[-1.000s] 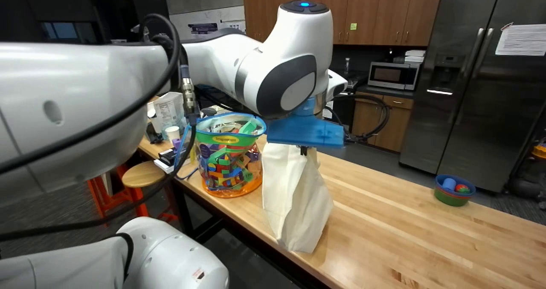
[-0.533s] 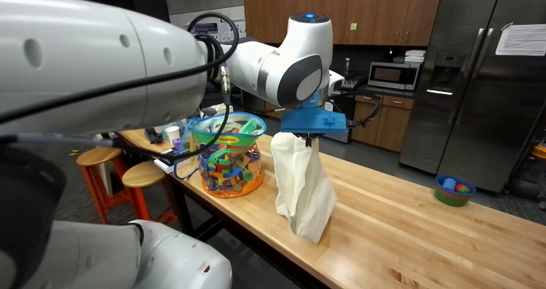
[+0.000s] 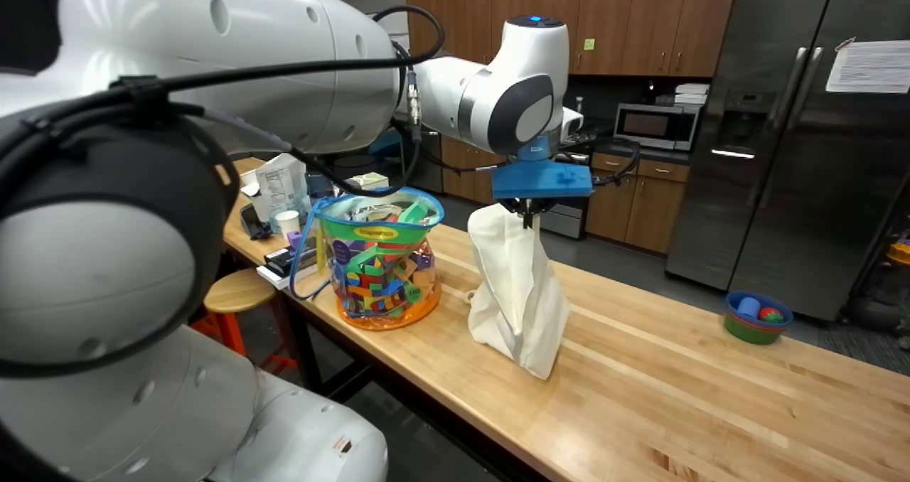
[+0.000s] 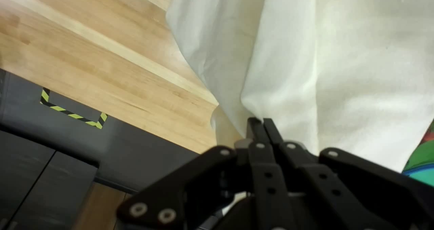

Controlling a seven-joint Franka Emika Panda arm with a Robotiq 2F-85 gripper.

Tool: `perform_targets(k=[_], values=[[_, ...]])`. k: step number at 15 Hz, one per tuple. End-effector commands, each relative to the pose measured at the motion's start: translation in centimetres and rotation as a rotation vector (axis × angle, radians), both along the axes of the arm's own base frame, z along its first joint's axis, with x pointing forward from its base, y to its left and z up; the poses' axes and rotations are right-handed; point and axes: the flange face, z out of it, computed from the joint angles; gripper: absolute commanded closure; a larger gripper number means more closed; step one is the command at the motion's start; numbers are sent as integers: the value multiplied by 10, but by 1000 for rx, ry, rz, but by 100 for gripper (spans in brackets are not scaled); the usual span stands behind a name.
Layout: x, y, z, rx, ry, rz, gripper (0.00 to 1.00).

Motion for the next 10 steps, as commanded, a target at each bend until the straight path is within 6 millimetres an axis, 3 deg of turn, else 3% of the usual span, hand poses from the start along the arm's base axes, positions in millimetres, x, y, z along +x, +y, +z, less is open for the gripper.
perform_targets(k=[1,8,9,10], values=[[25,0,10,6,2,25,99],[37,1,10,0,16,64,99],[36,5,11,-11,25,83,73],[35,3,2,-3,19,49,72]])
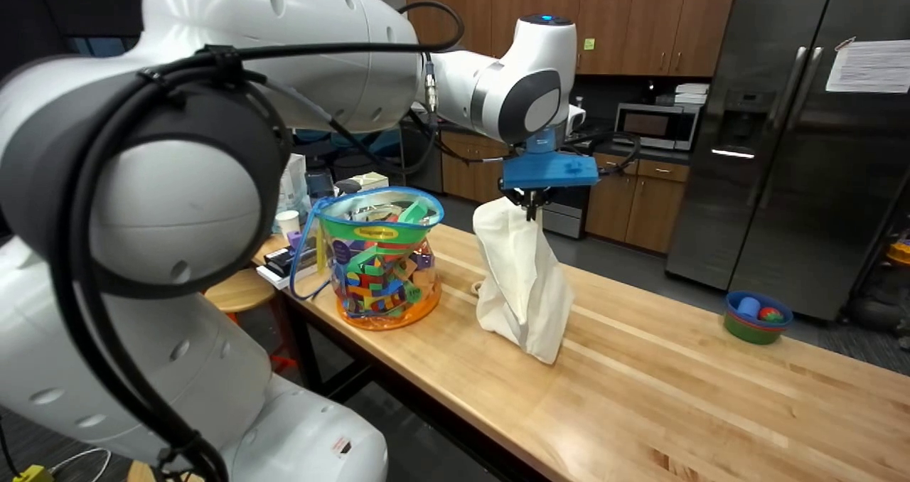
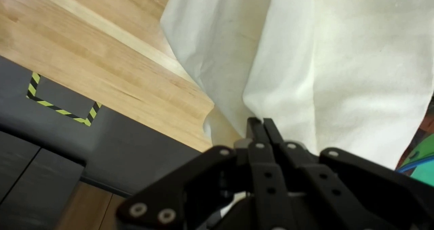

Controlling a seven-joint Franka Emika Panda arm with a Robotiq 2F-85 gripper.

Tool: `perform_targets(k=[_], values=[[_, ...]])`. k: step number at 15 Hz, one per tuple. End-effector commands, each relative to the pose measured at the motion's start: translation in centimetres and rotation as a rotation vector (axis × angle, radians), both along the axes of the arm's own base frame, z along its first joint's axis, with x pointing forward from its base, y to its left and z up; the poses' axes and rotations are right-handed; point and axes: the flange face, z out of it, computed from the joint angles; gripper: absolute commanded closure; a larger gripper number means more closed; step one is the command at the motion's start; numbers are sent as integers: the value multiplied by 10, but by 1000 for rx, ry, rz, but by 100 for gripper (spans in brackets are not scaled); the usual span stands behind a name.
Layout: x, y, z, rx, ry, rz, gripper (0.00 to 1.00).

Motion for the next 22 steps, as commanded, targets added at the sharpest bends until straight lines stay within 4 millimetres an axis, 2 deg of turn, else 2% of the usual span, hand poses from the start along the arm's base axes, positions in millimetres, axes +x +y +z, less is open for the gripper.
perform_targets(k=[1,4,13,14,15,17,22], values=[[0,1,0,-2,3,3,92],[1,3,-1,-6,7,4,73],[0,2,-2,-6,8,1,72],[1,0,-6,-4,18,-8,47],[3,-3,-12,-1,30,-34,45],[3,-9,-21,13,53,-79,36],[9,-18,-29,68,81,-202,3]])
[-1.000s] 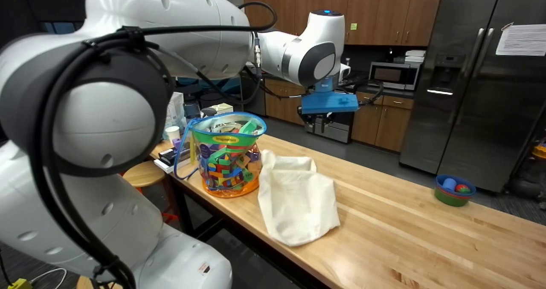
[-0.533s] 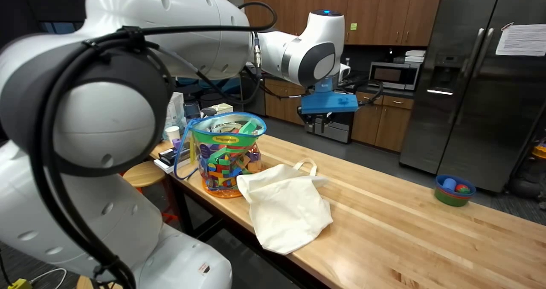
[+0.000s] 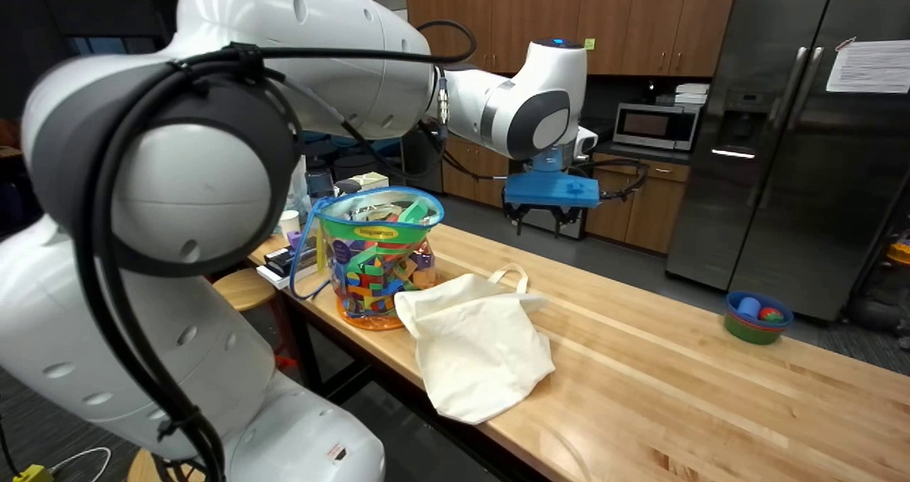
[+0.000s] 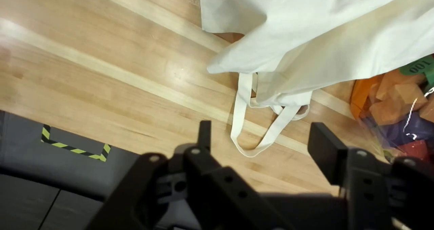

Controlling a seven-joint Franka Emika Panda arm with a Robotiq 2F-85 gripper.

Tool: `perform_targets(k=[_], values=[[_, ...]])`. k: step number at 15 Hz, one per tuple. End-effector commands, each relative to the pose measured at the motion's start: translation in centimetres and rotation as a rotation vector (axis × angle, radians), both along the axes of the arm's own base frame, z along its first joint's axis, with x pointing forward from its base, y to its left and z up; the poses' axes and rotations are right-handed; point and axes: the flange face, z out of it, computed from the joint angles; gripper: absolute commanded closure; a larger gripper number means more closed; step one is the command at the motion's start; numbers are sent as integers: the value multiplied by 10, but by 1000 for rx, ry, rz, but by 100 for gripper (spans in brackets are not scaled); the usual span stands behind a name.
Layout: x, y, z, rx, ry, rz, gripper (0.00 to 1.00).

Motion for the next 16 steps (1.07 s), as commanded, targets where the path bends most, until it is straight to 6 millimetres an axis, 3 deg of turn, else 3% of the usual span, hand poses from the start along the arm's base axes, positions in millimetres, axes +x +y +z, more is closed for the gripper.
perform_targets(k=[1,5,12,16], values=[[5,-2,2,42,2,-83,1],[8,13,-3,79,19,-110,0],[3,80,-16,180,147,-100,0],[-3,106,-33,172,219,-101,0]])
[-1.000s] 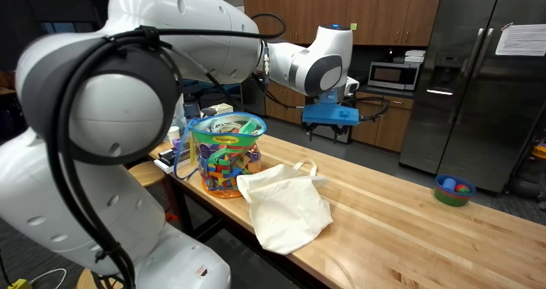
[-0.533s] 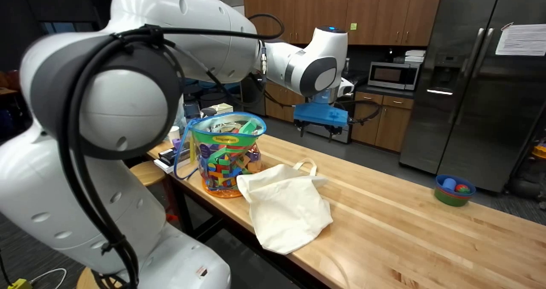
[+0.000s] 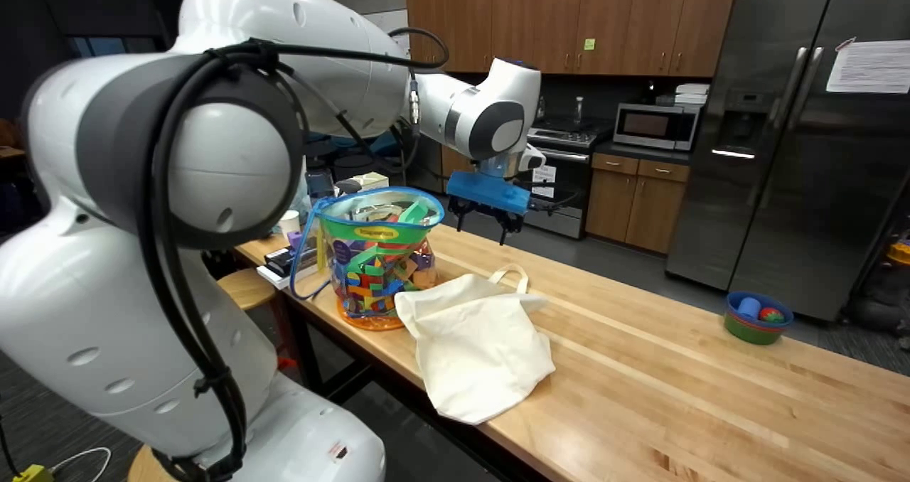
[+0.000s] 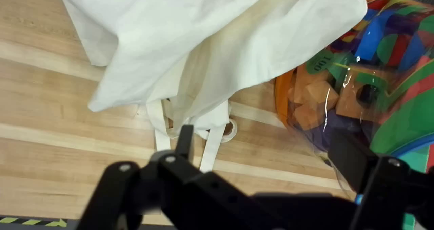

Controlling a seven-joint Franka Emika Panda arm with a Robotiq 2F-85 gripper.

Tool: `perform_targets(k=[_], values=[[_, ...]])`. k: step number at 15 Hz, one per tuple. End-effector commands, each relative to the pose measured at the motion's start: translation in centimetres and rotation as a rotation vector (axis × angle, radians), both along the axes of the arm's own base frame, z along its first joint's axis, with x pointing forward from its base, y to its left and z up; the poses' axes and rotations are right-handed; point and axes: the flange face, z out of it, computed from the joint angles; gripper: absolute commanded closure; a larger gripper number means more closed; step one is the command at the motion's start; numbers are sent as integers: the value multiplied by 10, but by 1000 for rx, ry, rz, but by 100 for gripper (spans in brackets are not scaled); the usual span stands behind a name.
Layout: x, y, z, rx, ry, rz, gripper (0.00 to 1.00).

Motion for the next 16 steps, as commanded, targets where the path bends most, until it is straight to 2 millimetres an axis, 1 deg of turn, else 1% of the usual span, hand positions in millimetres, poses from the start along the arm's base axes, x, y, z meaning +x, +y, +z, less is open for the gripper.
perform_targets(k=[1,7,9,16], values=[[-12,18,-12,11,59,-14,0],[-28,49,-55,-21,140,16,0],[-32,57,-67,-29,154,25,0],[-36,69,-89,-90,128,39,0]])
